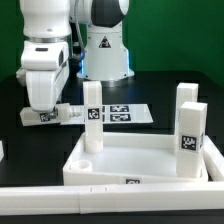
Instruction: Assemble desk
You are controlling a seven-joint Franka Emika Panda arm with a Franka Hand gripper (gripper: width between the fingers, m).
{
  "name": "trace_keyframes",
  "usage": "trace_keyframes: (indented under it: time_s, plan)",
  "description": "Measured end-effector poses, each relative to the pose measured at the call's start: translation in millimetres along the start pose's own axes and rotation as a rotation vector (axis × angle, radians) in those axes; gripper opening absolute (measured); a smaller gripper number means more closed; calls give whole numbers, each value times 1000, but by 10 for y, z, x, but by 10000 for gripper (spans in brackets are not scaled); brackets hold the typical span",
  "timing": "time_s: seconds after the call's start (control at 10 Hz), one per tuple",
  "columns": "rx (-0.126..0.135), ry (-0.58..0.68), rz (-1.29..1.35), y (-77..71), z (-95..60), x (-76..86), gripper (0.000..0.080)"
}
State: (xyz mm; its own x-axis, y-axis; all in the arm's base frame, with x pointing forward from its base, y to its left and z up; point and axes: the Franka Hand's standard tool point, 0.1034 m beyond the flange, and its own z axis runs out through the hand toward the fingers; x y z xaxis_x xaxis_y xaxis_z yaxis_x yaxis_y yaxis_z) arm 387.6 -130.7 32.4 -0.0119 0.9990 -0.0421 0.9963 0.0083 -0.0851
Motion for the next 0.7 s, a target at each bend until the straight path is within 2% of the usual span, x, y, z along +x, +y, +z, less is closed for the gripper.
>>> trace_keyframes:
  time_s: [0.2, 0.3, 0.5, 0.6, 0.7]
  plan:
    - [7, -13, -90, -12, 5, -27, 285]
    - [11, -4, -300, -15, -1, -23, 285]
    - [44, 35, -501, -66, 34, 21, 285]
    - [33, 34, -521, -131, 49, -60, 285]
    - [42, 23, -584, -148, 54, -100, 285]
